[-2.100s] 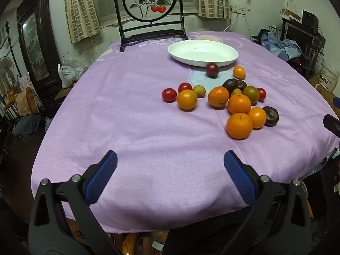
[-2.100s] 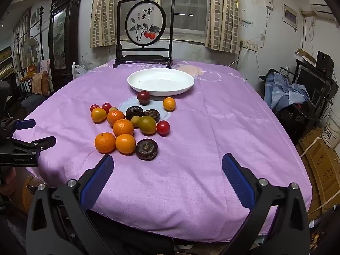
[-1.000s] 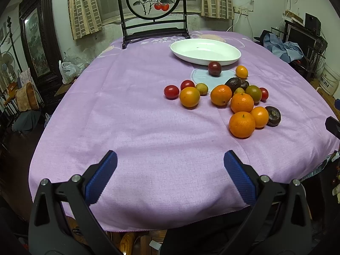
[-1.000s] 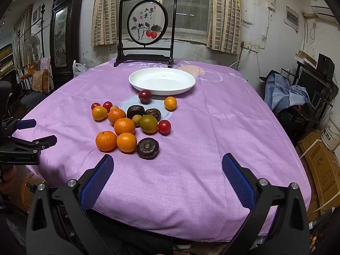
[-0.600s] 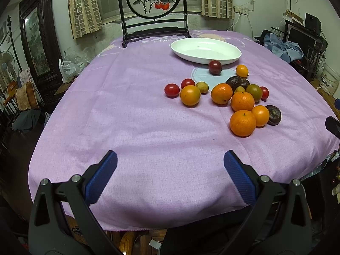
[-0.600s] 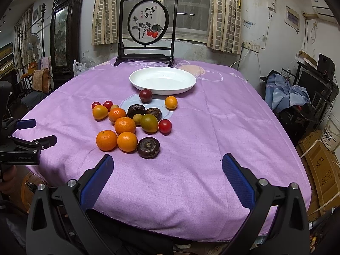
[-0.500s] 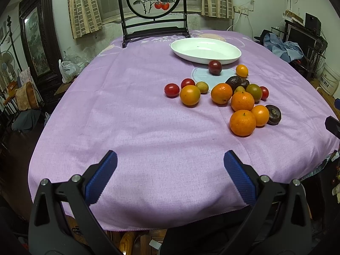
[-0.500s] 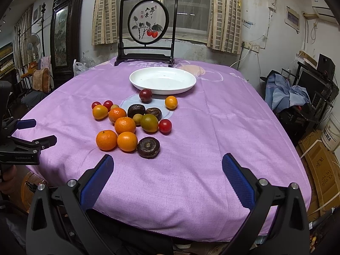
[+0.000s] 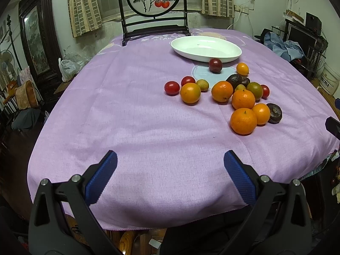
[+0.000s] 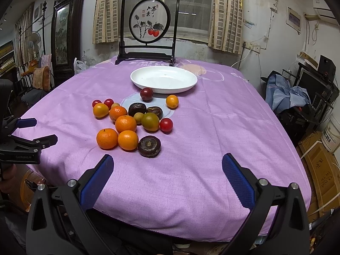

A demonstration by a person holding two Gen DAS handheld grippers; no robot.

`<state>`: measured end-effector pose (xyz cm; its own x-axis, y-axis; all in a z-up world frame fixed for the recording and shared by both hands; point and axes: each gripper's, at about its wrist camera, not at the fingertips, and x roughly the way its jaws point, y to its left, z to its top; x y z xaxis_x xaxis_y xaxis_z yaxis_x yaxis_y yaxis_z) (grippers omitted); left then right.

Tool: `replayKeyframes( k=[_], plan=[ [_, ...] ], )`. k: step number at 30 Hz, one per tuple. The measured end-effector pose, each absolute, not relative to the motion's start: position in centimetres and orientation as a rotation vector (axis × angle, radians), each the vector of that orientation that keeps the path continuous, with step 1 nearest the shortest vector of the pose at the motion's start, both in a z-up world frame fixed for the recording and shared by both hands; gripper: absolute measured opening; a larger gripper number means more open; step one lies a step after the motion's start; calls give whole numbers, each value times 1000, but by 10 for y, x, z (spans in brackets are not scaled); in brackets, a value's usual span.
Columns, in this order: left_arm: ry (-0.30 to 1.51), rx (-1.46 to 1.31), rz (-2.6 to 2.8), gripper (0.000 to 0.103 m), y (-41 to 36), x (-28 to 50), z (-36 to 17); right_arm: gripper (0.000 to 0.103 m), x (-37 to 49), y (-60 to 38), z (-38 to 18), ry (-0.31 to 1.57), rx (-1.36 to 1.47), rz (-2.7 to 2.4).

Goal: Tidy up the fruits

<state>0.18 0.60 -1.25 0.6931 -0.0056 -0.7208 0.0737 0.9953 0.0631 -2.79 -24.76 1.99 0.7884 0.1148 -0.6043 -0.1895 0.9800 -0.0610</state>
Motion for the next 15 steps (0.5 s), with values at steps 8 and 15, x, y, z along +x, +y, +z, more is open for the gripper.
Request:
replayKeyframes(
  k=[8, 15],
  plan=[
    [805, 90, -44, 101, 5, 1, -14, 102, -28, -247, 20, 643, -122, 163],
    [808, 89, -43, 101, 6, 2, -14, 102, -28, -247, 20, 643, -123, 164]
  ],
)
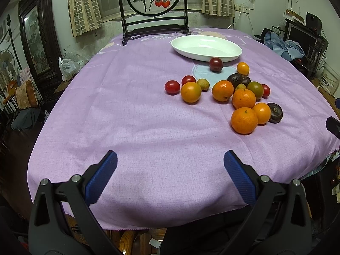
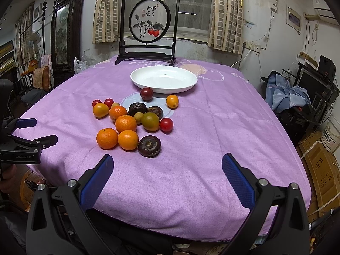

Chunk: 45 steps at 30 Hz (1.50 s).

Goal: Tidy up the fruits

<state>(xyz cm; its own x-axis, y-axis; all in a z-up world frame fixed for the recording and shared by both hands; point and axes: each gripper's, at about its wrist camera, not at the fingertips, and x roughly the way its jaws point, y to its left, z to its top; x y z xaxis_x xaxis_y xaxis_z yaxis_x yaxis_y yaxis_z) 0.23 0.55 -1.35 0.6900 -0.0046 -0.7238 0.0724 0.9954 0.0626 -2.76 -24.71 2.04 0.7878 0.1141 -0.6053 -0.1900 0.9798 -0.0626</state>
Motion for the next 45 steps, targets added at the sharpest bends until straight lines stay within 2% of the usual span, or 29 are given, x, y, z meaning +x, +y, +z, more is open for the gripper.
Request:
replayKeyframes(
  k=[26, 35, 37, 39, 45],
  plan=[
    [818, 87, -58, 101, 4, 2, -17, 102, -25, -247, 15, 651, -125, 167],
    [826, 81, -123, 101, 0, 6, -26, 102, 16, -247, -20, 733, -107, 219],
    [834, 74, -149, 101, -3, 10, -29, 98, 31, -247, -29, 766, -96, 228],
    [839, 77, -172, 101, -7, 15, -32, 91, 40, -247, -33, 787, -88, 244],
    [846, 86, -245, 101, -19, 32, -35, 85, 61, -235, -45, 838, -115, 306]
  ],
)
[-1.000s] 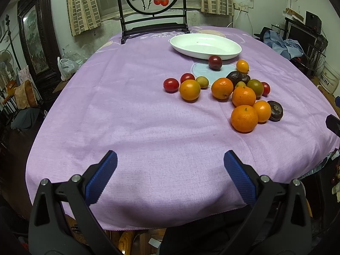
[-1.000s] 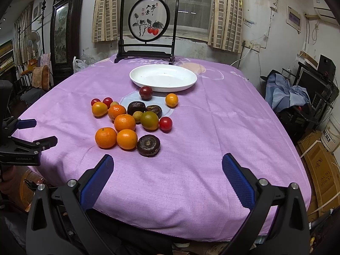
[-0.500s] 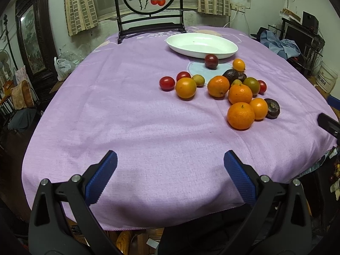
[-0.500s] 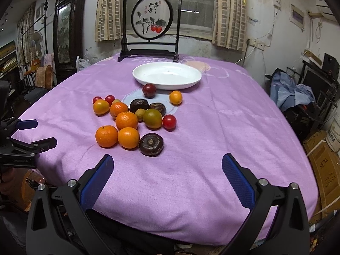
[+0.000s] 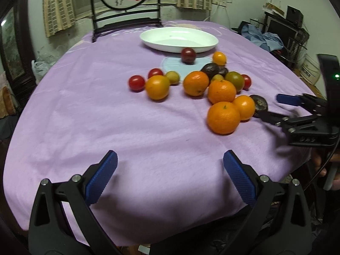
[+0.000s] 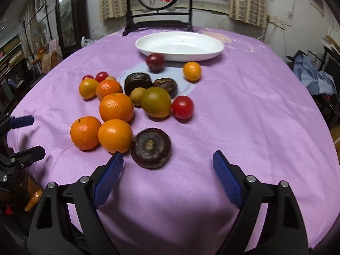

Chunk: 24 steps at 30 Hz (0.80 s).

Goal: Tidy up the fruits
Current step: 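Grasp the dark brown fruit with the right tool while the left tool grasps a mandarin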

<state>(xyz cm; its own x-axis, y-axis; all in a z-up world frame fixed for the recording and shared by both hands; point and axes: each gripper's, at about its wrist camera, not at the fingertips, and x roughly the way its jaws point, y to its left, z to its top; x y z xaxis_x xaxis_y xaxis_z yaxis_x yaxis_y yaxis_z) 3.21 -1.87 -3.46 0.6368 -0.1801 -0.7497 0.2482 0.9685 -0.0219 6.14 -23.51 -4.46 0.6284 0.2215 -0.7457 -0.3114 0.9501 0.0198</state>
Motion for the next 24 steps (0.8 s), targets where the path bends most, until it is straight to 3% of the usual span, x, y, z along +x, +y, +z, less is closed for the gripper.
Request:
replayKeyframes(
  k=[7, 13, 18, 24],
  plan=[
    [836, 115, -317, 101, -35, 45, -35, 82, 72, -226, -52, 865, -178, 341],
    [846, 136, -346, 99, -45, 55, -39, 67, 80, -230, -52, 875, -176, 362],
    [862, 130, -376, 92, -51, 60, -39, 45, 80, -228, -50, 863, -160, 375],
    [854, 143, -431, 87, -67, 63, -37, 43, 73, -242, -45, 859, -104, 365]
  ],
)
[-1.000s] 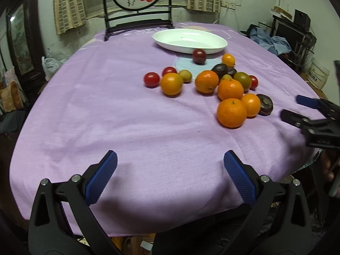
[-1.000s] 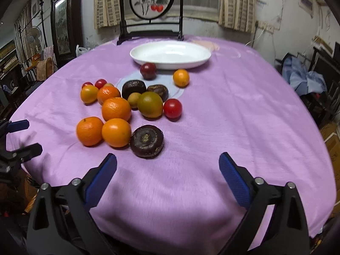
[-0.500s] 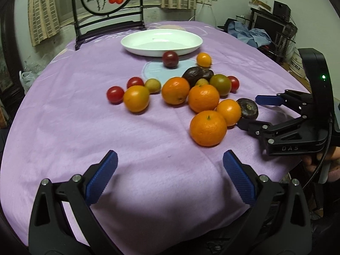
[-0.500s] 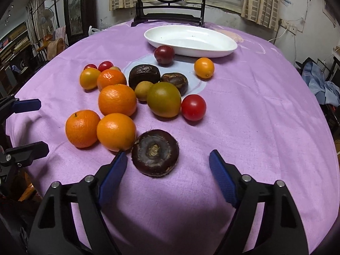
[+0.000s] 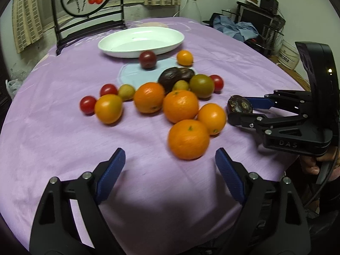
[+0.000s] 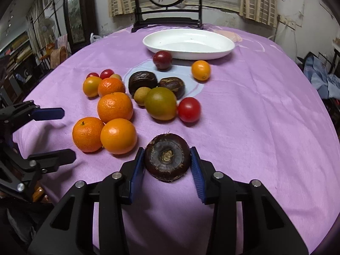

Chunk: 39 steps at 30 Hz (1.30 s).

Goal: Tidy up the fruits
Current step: 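Grasp the dark brown fruit with the right tool while the left tool grasps a mandarin, then carry both fruits to the white plate and open both tools to release them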

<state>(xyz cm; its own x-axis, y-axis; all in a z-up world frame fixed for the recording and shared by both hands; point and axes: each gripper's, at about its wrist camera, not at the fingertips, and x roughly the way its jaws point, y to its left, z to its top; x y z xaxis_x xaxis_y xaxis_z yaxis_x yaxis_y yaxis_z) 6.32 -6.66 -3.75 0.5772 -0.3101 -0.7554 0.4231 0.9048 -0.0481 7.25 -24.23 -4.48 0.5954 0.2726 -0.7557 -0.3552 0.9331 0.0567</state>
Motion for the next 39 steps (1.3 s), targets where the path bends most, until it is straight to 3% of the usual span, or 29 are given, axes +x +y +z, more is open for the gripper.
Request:
replayKeyframes(
  k=[3, 7, 14, 18, 24, 29, 34, 39],
  plan=[
    [865, 140, -453, 80, -73, 68, -40, 43, 69, -250, -43, 856, -81, 353],
    [910, 131, -477, 57, -80, 77, -48, 43, 65, -256, -39, 845, -75, 337],
    [916, 123, -496, 55, -83, 83, -53, 43, 65, -260, -36, 842, -68, 332],
    [909, 107, -529, 45, -81, 83, -52, 43, 68, -259, -33, 838, -63, 344],
    [914, 45, -562, 44, -68, 86, -46, 43, 80, -258, -17, 823, -34, 381],
    [847, -4, -582, 44, -47, 106, -4, 43, 125, -253, 11, 776, -21, 384],
    [766, 23, -496, 44, -42, 190, 42, 43, 211, -240, 23, 761, 11, 345],
    [867, -15, -410, 45, -46, 296, 33, 43, 289, -226, 8, 822, 16, 307]
  ],
)
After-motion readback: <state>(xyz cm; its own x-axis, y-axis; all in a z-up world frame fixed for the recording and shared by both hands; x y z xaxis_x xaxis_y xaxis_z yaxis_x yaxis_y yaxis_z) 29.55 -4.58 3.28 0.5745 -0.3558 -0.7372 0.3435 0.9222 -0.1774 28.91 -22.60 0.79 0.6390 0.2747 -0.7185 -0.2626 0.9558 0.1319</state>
